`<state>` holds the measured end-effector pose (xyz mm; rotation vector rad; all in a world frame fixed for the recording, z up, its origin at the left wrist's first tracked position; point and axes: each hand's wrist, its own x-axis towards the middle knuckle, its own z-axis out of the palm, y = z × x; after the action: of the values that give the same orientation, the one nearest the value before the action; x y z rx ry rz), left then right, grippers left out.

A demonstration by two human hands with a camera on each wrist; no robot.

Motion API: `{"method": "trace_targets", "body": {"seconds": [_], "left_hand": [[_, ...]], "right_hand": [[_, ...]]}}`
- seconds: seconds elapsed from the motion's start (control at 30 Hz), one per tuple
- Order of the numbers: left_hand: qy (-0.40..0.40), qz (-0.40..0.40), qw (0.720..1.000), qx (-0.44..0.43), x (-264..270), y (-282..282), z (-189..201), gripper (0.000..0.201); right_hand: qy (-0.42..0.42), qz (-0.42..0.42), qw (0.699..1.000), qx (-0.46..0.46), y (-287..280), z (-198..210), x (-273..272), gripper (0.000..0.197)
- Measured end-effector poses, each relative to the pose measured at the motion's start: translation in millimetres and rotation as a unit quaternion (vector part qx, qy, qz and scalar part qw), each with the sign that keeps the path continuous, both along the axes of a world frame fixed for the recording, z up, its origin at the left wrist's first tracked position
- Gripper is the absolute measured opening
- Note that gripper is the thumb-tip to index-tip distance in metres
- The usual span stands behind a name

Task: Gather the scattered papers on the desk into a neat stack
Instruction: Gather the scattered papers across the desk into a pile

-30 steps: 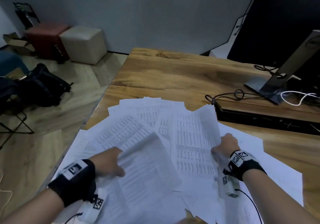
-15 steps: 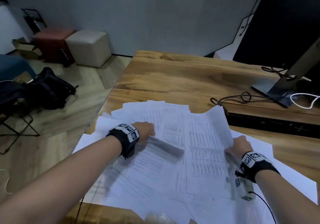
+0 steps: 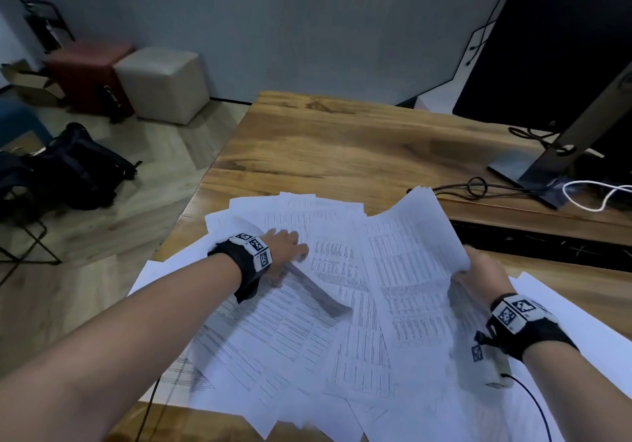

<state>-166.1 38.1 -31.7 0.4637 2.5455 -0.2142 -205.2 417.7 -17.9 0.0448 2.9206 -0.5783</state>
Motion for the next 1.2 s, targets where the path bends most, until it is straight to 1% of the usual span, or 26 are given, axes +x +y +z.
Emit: {"method": "trace_targets", "body": {"seconds": [0.03, 0.1, 0.13, 0.17, 0.23, 0.27, 0.33, 0.4, 0.53, 0.6, 0.7, 0.77, 0.87, 1.0, 1.07, 1.13, 1.2], "left_hand": [[0.0, -0.001, 1.0, -0.001, 0.2, -0.3, 1.0, 0.063], [-0.01, 0.007, 1.0, -0.001, -0.3, 0.3, 2.8, 0.068], [-0.016, 0.013, 1.0, -0.001, -1.1, 0.3, 3.3, 0.068], [-0.028, 0.024, 0.999, -0.003, -2.0, 0.1, 3.5, 0.068], [-0.054, 0.037, 0.998, -0.013, -2.3, 0.8, 5.4, 0.068], [-0.059, 0.035, 0.997, -0.023, -2.5, 1.3, 5.6, 0.069], [-0.053, 0.022, 0.997, -0.043, -1.3, 2.0, 7.4, 0.073], [-0.031, -0.002, 0.998, -0.057, -1.7, 0.5, 4.4, 0.075], [-0.003, -0.035, 0.996, -0.077, -0.7, -3.0, 0.4, 0.071], [0.015, -0.044, 0.996, -0.08, 0.4, -4.1, 3.6, 0.062], [0.06, -0.046, 0.996, -0.055, 2.4, -7.3, 13.5, 0.034], [0.081, -0.044, 0.994, -0.05, 3.9, -10.0, 22.5, 0.02], [0.063, -0.008, 0.998, -0.023, 6.8, -12.4, 43.6, 0.006], [0.054, 0.028, 0.998, 0.006, 9.9, -15.4, 69.0, 0.014], [0.065, 0.045, 0.996, 0.029, 13.1, -18.2, 77.8, 0.01], [0.073, 0.08, 0.992, 0.07, 16.1, -24.4, 85.4, 0.007], [0.082, 0.115, 0.983, 0.118, 20.0, -32.8, 95.9, 0.018]], "right_hand": [[0.005, 0.004, 1.0, -0.019, -0.2, 5.1, 0.3, 0.021], [0.01, -0.005, 0.999, -0.042, -1.7, 12.5, 0.5, 0.048], [0.011, -0.009, 0.999, -0.044, -2.9, 16.3, 0.7, 0.055], [0.013, -0.005, 0.999, -0.048, -3.9, 19.1, 1.1, 0.05], [0.011, -0.005, 0.998, -0.053, -6.5, 28.1, 3.1, 0.013], [0.01, -0.004, 0.999, -0.053, -6.9, 32.8, 3.8, 0.005], [0.011, 0.002, 0.998, -0.059, -8.6, 40.4, 4.4, 0.012], [0.019, 0.008, 0.998, -0.067, -10.4, 49.4, 5.3, 0.016], [0.06, 0.03, 0.994, -0.083, -14.9, 66.0, 3.1, 0.02], [0.097, 0.046, 0.991, -0.076, -17.1, 73.4, 0.5, 0.023], [0.131, 0.055, 0.988, -0.066, -20.0, 82.9, -5.8, 0.022], [0.148, 0.067, 0.985, -0.056, -20.0, 87.1, -11.8, 0.021], [0.18, 0.083, 0.98, -0.028, -19.7, 96.8, -18.2, 0.021], [0.207, 0.102, 0.973, 0.001, -20.3, 119.2, -15.7, 0.022], [0.231, 0.113, 0.966, 0.014, -20.7, 131.0, -10.9, 0.022], [0.254, 0.123, 0.959, 0.024, -20.4, 143.3, -4.9, 0.024], [0.271, 0.125, 0.954, 0.02, -16.5, 155.2, -0.8, 0.024]]}}
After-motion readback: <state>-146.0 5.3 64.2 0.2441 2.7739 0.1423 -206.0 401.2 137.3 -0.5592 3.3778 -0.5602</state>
